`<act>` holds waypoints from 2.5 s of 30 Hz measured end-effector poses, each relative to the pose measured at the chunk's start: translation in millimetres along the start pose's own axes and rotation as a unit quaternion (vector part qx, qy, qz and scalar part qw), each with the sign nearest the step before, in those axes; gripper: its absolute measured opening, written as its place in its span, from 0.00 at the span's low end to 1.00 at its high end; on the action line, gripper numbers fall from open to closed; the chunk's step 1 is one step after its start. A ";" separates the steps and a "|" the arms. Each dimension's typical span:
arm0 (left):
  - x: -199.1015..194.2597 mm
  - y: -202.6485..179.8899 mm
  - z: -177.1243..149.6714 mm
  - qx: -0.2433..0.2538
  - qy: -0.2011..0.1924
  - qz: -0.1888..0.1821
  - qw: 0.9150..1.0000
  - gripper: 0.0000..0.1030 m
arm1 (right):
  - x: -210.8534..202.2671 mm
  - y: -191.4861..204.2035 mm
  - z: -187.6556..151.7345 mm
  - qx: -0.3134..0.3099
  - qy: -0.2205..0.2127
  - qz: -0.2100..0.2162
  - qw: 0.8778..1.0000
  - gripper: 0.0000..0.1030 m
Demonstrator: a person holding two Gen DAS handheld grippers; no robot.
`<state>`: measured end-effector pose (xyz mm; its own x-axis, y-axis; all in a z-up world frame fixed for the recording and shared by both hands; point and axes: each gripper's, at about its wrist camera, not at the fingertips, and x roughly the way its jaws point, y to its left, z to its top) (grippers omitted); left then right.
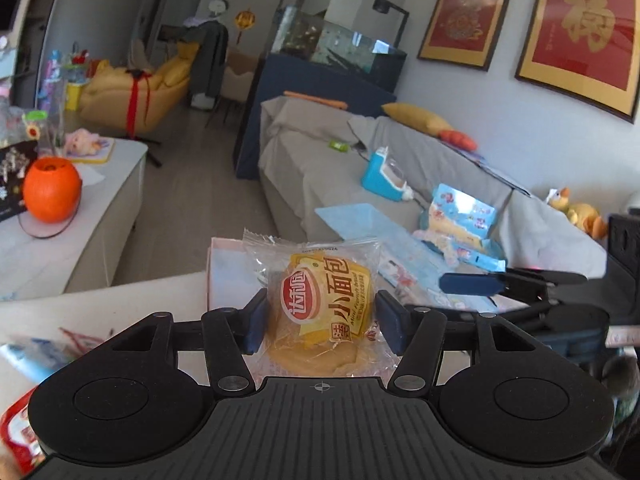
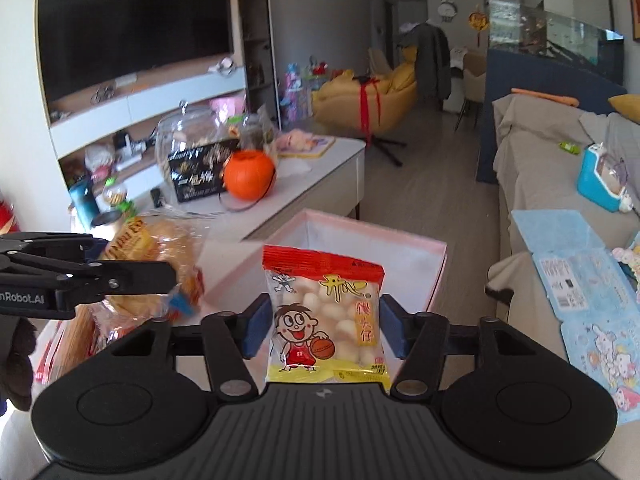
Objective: Organize snacks
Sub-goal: 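Grasp the yellow cake bag with the left gripper and carry it toward the pink box, then drop the cake bag and candy bag into the pink box with both grippers, then grasp the red sausage pack with the left gripper while the right gripper reaches the bread loaf bag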
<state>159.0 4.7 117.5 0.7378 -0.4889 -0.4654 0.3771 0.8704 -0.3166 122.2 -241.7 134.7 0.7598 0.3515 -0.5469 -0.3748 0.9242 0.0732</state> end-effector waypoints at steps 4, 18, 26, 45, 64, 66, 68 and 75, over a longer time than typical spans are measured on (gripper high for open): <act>11.0 15.2 -12.5 -0.034 0.002 0.004 0.999 0.57 | 25.7 -1.3 0.7 0.013 0.021 -0.032 0.999 0.88; -163.6 84.6 -92.8 -0.072 -0.015 0.277 0.958 0.57 | 31.2 78.0 -64.8 -0.058 0.082 0.032 0.994 0.88; -163.6 117.4 -135.9 -0.150 0.015 0.276 0.949 0.57 | 41.2 142.7 -90.8 -0.097 0.117 0.072 0.986 0.88; -168.2 65.4 -195.4 -0.219 -0.101 0.322 0.915 0.57 | 46.4 184.5 -68.5 -0.093 0.116 0.072 0.986 0.88; -194.8 83.6 -217.6 -0.269 -0.146 0.329 0.893 0.56 | 141.4 288.5 -47.7 -0.116 0.246 0.159 0.949 0.36; -196.0 85.6 -218.0 -0.274 -0.149 0.327 0.892 0.56 | 134.3 284.3 -50.0 -0.127 0.236 0.153 0.951 0.34; -195.4 88.0 -217.6 -0.276 -0.149 0.319 0.894 0.56 | 124.5 272.2 -52.6 -0.125 0.230 0.140 0.955 0.34; -192.6 87.8 -209.8 -0.249 -0.131 0.311 0.908 0.56 | 76.3 204.6 -78.1 -0.105 0.209 0.112 0.966 0.35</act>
<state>-67.4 163.2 6.0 0.8535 0.1746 -0.4910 -0.4098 0.8070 -0.4252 62.0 -37.5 42.8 0.3822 0.4073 -0.8295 -0.6383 0.7655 0.0818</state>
